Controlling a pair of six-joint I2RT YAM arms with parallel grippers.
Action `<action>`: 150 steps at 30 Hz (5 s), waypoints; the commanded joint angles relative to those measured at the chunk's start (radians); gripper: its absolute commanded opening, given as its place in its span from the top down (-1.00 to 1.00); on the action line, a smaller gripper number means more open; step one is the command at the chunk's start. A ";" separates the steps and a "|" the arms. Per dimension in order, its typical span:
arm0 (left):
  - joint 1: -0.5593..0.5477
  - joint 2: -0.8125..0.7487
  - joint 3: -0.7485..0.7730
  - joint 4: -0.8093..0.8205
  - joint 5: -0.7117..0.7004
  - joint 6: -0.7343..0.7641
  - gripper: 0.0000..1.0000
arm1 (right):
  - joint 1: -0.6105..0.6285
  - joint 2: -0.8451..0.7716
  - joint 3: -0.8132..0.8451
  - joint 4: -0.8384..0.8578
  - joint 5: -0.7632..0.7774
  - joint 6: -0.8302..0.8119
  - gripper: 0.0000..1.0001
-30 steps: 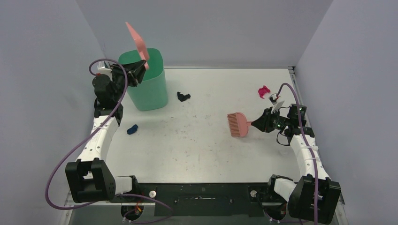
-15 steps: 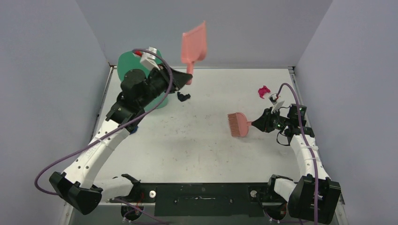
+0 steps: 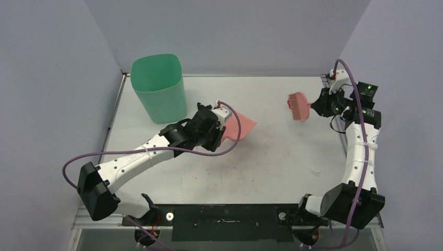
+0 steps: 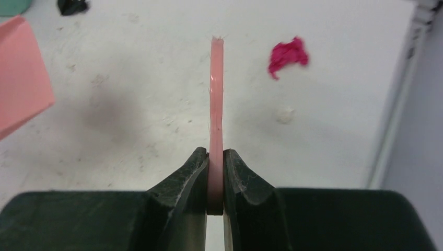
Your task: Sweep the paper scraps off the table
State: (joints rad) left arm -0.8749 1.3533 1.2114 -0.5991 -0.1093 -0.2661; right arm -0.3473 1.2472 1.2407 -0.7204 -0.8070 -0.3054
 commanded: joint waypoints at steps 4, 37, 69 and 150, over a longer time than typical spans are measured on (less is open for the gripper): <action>-0.049 0.075 -0.019 -0.117 -0.081 0.151 1.00 | -0.003 0.161 0.279 0.072 0.417 -0.065 0.89; 0.016 0.296 -0.047 -0.130 0.212 0.146 1.00 | 0.507 0.522 0.274 0.135 0.560 -0.195 0.89; 0.028 0.264 -0.040 -0.128 0.199 0.134 1.00 | 0.322 0.273 0.332 -0.042 0.733 -0.187 0.89; -0.132 0.316 0.041 -0.317 -0.062 0.130 0.95 | 0.730 0.320 0.168 0.002 0.396 0.057 0.89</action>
State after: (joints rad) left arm -1.0084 1.6806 1.1595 -0.8127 -0.1501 -0.1154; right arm 0.3458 1.5585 1.3529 -0.7479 -0.4591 -0.2283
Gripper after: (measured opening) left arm 0.285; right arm 0.134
